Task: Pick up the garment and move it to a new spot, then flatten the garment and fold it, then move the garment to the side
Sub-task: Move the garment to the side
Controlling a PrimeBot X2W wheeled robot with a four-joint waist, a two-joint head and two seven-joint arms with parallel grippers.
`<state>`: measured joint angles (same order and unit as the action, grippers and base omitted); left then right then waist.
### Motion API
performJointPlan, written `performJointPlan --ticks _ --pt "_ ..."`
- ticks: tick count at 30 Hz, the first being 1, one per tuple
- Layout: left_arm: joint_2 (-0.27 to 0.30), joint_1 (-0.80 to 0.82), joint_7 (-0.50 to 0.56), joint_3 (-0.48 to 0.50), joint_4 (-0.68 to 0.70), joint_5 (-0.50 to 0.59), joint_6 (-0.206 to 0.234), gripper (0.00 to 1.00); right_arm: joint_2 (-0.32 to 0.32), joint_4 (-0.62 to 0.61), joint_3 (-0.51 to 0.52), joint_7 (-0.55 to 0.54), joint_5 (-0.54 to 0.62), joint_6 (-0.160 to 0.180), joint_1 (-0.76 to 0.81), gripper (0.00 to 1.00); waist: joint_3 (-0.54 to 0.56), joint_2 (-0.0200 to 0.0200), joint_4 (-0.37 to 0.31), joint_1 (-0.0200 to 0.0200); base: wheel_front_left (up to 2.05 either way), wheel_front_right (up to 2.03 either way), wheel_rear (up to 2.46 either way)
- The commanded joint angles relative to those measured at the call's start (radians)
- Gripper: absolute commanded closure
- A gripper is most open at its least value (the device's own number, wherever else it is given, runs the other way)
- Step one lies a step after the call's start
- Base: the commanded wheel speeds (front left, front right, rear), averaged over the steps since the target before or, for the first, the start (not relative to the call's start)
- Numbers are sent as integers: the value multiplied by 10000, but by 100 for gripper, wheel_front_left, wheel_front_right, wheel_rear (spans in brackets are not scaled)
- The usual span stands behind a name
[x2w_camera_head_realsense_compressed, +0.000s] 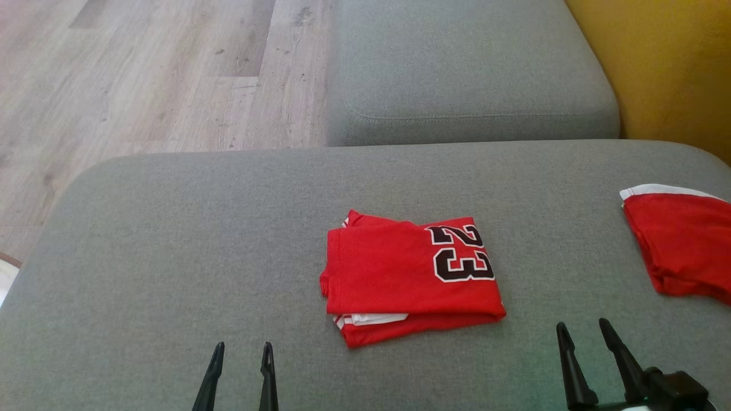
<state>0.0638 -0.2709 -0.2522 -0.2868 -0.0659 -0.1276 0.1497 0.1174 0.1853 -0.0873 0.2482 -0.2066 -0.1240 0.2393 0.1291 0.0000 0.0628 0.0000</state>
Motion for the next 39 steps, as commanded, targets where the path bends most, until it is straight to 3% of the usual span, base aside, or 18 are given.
performJointPlan --ticks 1,29,39 --pt "-134 366 -95 397 306 81 -7 0 126 -302 -219 135 87 -67 -343 0 -9 0 -8 0 0 0 0" --pt "-135 625 -95 184 329 8 6 0 236 -263 -218 135 108 -67 -494 0 -564 0 172 0 0 0 0" --pt "-135 1164 -95 -260 366 -53 93 0 440 1175 -770 75 -664 -67 -2179 0 -1765 0 446 0 0 0 0"
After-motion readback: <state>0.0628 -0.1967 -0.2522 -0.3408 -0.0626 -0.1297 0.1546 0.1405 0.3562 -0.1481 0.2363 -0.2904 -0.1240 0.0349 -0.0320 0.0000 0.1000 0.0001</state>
